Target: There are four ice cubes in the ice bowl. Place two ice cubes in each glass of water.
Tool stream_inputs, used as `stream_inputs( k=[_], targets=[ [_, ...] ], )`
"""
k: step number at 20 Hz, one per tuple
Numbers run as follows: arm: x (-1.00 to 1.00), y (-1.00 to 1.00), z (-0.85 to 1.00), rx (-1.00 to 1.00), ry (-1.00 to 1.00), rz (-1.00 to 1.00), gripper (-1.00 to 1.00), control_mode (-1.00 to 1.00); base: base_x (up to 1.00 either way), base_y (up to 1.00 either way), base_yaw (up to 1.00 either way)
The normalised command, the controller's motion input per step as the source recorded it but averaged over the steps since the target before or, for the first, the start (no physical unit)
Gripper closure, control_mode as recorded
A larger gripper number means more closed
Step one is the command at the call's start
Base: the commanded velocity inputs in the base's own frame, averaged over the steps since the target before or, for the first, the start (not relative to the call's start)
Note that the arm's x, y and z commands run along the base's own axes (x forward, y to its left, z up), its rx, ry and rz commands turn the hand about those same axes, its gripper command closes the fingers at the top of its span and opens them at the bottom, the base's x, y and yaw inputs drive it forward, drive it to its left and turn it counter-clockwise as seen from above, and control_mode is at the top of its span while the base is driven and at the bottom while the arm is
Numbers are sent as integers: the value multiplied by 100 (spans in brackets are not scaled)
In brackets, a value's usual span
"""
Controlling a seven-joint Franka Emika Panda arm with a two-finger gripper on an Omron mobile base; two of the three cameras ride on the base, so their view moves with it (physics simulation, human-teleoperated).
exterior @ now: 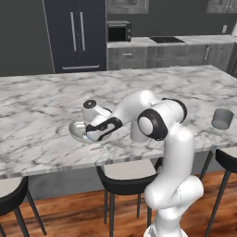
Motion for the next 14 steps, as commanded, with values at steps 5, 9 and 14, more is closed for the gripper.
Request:
stream_inputs(
  k=[5,9,14],
  targets=[
    [38,9,-30,0,0,-2,-100,-100,0,0,0],
    [31,19,-24,0,0,-2,-100,-100,0,0,0],
    [15,15,-21,0,0,-4,-100,-100,0,0,0]
  ],
)
